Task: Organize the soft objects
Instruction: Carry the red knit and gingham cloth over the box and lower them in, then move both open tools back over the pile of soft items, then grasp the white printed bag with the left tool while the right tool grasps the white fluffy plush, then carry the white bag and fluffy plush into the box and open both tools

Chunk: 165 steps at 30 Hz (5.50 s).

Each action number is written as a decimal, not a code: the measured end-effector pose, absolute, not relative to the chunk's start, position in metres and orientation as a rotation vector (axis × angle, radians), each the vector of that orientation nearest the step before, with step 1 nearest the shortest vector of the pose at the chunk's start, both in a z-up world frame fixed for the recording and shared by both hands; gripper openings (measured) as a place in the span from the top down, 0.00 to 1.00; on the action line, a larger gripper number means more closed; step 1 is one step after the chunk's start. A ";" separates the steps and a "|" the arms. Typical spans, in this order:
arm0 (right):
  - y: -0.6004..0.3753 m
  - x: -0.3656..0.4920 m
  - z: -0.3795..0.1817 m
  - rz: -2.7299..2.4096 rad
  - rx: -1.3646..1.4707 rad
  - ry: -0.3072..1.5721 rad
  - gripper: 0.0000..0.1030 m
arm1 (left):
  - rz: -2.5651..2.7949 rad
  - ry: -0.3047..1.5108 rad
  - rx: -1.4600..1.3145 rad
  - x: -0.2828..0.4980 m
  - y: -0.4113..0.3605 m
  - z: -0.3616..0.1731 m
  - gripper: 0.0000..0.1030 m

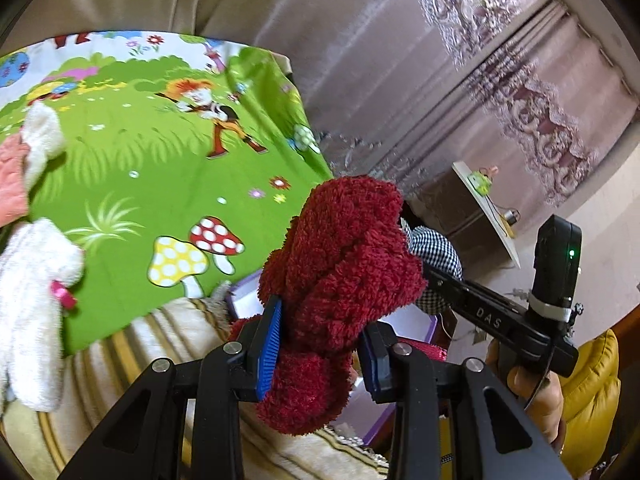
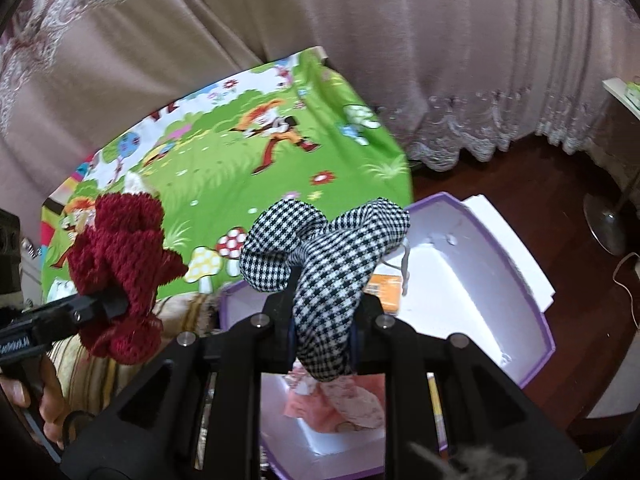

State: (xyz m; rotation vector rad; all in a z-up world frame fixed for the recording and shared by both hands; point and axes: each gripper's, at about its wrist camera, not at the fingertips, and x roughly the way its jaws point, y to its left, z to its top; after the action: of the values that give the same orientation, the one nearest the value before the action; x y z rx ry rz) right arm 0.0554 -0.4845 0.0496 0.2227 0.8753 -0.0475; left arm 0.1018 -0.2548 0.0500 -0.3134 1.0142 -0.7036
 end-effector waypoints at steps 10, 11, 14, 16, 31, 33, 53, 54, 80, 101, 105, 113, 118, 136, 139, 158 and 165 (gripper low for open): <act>-0.511 0.052 0.046 -0.114 0.290 0.882 0.50 | -0.748 1.039 -0.304 0.099 -0.272 0.046 0.45; -0.512 0.052 0.046 -0.116 0.295 0.881 0.48 | -0.746 1.040 -0.305 0.100 -0.271 0.046 0.45; -0.511 0.053 0.047 -0.112 0.292 0.883 0.46 | -0.735 1.044 -0.318 0.102 -0.268 0.045 0.45; -0.509 0.054 0.048 -0.106 0.287 0.884 0.46 | -0.729 1.043 -0.322 0.102 -0.265 0.044 0.45; -0.468 0.063 0.056 -0.034 0.227 0.902 0.41 | -0.629 0.980 -0.332 0.105 -0.218 0.053 0.44; -0.460 0.065 0.058 -0.020 0.218 0.905 0.41 | -0.605 0.974 -0.347 0.107 -0.206 0.053 0.44; -0.369 0.088 0.058 0.146 0.109 0.953 0.29 | -0.301 0.976 -0.548 0.104 -0.052 0.028 0.44; -0.365 0.089 0.057 0.154 0.106 0.954 0.29 | -0.280 0.979 -0.559 0.102 -0.044 0.026 0.44; -0.258 0.120 0.023 0.384 0.083 1.099 0.21 | 0.133 1.059 -0.959 0.072 0.130 -0.042 0.34; -0.211 0.163 -0.024 0.472 0.290 1.329 0.16 | 0.103 1.036 -0.888 0.134 0.129 -0.052 0.52; -0.205 0.172 -0.033 0.480 0.330 1.363 0.16 | 0.087 1.022 -0.858 0.133 0.123 -0.045 0.53; -0.187 0.186 -0.030 0.471 0.328 1.364 0.16 | 0.088 1.003 -0.847 0.129 0.119 -0.041 0.54; -0.163 0.185 -0.016 0.482 0.177 1.285 0.29 | 0.079 0.991 -0.841 0.126 0.118 -0.038 0.54; -0.130 0.200 -0.033 0.509 0.113 1.255 0.51 | 0.049 1.068 -0.940 0.133 0.119 -0.065 0.47; -0.132 0.196 -0.033 0.527 0.124 1.251 0.56 | 0.033 1.046 -0.927 0.129 0.117 -0.059 0.53; -0.195 0.154 0.023 0.569 0.239 1.101 0.59 | 0.064 0.892 -0.896 0.082 0.107 -0.002 0.54; -0.237 0.142 0.037 0.519 0.270 1.041 0.59 | 0.007 0.886 -0.862 0.085 0.080 0.014 0.54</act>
State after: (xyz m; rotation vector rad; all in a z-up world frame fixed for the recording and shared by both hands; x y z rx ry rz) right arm 0.1423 -0.2374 0.0375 0.2695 1.0409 0.5185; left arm 0.0849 0.0804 0.0141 -0.8625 0.8861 0.0074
